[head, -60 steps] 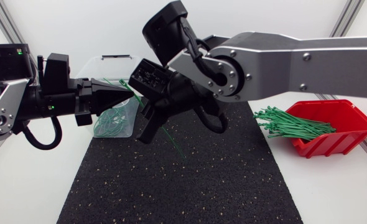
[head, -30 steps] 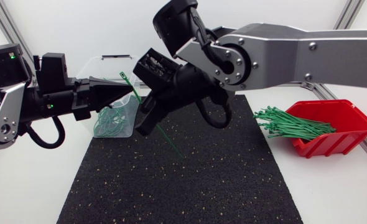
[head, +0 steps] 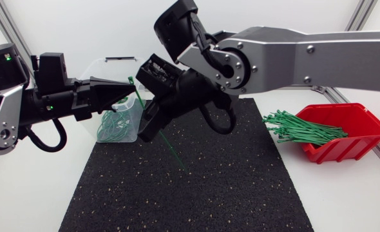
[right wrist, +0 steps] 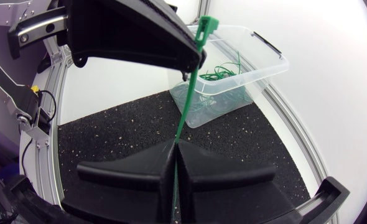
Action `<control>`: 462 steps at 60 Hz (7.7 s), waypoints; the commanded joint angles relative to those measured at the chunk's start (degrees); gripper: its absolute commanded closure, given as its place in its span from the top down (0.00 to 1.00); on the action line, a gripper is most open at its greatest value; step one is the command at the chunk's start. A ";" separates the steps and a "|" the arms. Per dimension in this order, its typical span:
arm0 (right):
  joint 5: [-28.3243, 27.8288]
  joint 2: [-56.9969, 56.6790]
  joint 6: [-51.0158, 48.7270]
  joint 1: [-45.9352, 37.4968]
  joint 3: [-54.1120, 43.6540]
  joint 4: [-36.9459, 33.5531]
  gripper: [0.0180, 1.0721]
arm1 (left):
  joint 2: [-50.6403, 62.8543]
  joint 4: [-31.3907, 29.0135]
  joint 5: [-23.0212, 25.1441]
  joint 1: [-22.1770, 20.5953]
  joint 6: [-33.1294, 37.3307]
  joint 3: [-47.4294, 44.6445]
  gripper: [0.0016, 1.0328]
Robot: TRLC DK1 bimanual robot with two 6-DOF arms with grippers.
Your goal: Take a green cable tie from the red box, thread the tail through the head to close it, then place it in the transparent bin on the left.
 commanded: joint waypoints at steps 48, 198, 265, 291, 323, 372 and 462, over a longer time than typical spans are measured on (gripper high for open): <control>-9.65 0.83 6.61 -4.22 0.02 0.56 0.05 | -0.43 2.56 -0.17 -0.99 -2.73 -2.29 0.13; -2.97 -21.76 -14.39 -7.74 -22.92 -12.54 0.95 | -4.29 -31.89 2.12 7.45 13.18 14.05 0.03; 2.39 -29.84 -18.44 -14.15 -27.84 -17.02 0.95 | 5.64 -59.58 -11.42 -16.02 28.48 24.60 0.03; 4.77 -26.86 -19.58 -8.09 -26.79 -18.95 0.93 | 19.70 -60.63 -9.83 -17.16 32.96 32.51 0.03; 15.31 -20.35 -21.42 -4.22 -32.32 -0.58 0.86 | 24.01 -63.18 -9.13 -17.16 36.21 35.41 0.03; 28.23 -10.16 -42.78 15.03 -38.39 21.65 0.86 | 34.38 -79.26 -6.23 -11.53 47.99 47.54 0.03; 25.07 6.63 -59.57 22.67 -40.50 53.91 0.14 | 48.35 -98.34 -2.36 -10.04 60.29 62.75 0.03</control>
